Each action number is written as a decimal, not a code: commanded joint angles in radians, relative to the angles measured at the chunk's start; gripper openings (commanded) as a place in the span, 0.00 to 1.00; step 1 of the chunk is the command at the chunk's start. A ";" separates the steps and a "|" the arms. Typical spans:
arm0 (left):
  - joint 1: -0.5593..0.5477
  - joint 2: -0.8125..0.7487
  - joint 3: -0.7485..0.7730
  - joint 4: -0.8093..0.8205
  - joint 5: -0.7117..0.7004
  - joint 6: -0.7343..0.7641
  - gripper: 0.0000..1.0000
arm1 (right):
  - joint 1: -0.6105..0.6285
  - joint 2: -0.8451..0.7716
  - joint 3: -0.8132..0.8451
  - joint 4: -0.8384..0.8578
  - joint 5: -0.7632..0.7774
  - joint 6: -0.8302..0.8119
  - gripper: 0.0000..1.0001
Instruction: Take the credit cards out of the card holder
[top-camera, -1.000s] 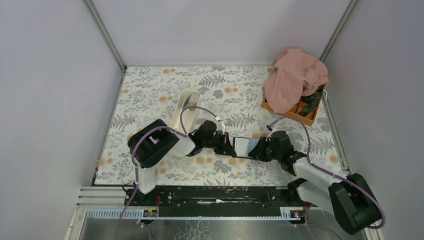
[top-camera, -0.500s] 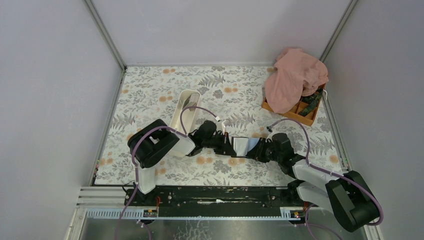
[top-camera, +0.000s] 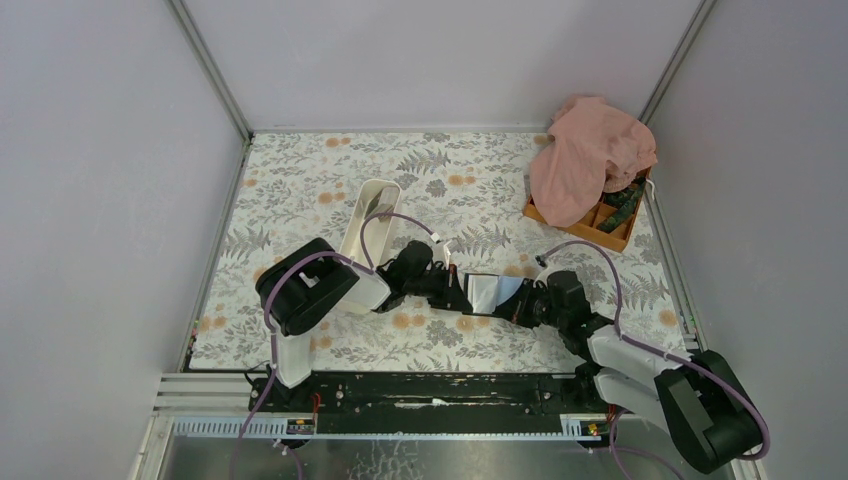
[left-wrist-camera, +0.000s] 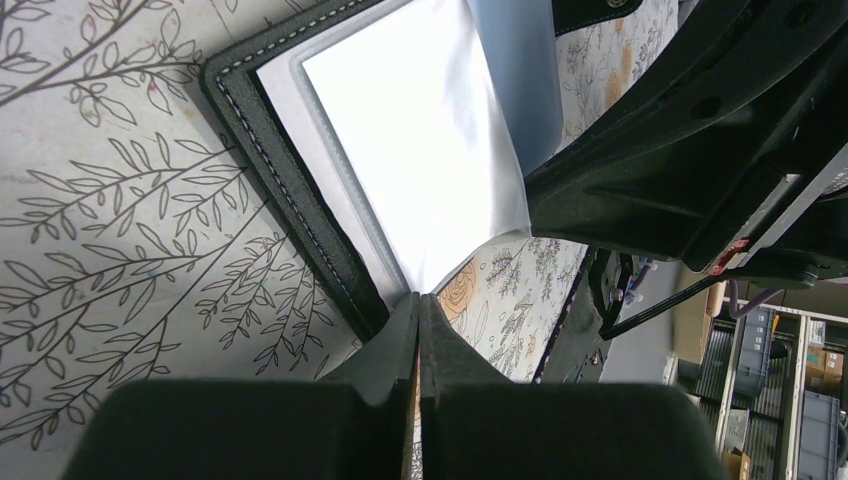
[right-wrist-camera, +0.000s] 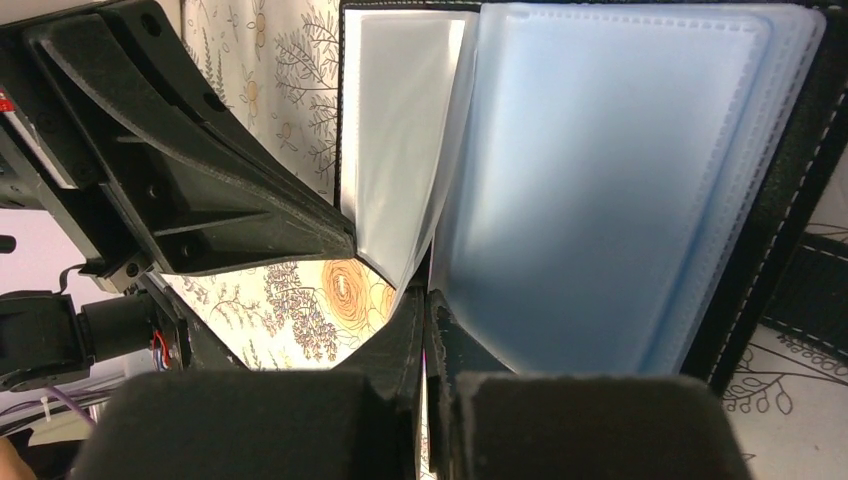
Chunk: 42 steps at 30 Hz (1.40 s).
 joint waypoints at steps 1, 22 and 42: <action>0.001 0.029 -0.013 -0.011 -0.002 0.019 0.00 | 0.009 -0.040 -0.011 -0.004 0.024 -0.011 0.00; 0.019 -0.008 -0.015 0.018 -0.012 -0.023 0.01 | 0.000 -0.276 0.102 -0.441 0.169 -0.067 0.00; 0.002 -0.103 0.120 0.016 -0.015 -0.050 0.04 | -0.002 -0.359 0.076 -0.427 0.099 -0.055 0.00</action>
